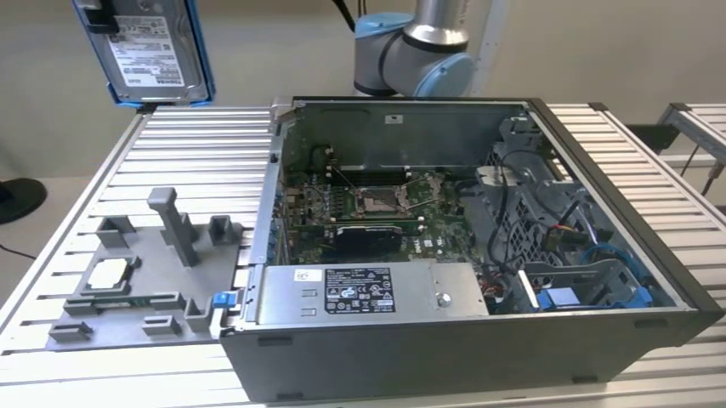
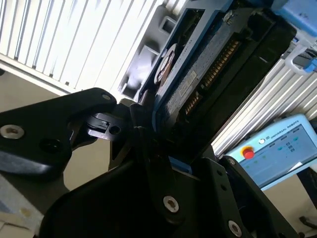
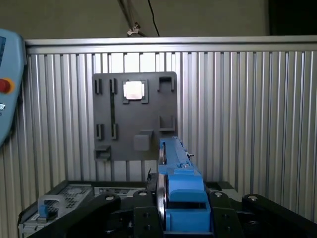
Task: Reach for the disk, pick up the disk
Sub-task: 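Pick up the disk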
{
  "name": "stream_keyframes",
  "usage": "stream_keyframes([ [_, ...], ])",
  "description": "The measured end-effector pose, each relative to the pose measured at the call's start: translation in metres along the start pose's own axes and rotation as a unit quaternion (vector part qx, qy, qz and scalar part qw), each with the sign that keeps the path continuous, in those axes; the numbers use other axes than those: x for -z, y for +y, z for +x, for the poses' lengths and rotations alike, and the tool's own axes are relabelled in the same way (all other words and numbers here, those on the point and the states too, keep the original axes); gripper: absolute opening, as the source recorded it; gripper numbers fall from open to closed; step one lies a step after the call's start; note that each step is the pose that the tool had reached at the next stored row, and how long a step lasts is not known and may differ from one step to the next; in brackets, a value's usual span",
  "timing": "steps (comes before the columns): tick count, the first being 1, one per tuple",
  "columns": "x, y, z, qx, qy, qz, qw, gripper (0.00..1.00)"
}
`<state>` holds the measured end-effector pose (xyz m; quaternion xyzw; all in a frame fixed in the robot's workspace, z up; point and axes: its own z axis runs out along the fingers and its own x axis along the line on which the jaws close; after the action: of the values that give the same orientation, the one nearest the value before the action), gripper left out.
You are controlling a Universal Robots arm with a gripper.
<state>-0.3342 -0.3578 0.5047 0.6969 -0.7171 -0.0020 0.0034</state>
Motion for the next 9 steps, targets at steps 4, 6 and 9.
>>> stream_keyframes([
  [4,0.0001,-0.0124,-0.0004,0.0,0.0,-0.0007,1.0,0.0],
  [6,0.0002,-0.0184,-0.0005,0.0,0.0001,-0.001,1.0,0.0],
  [9,0.0002,-0.0269,-0.0008,0.0,0.0001,-0.0014,1.0,0.0],
])
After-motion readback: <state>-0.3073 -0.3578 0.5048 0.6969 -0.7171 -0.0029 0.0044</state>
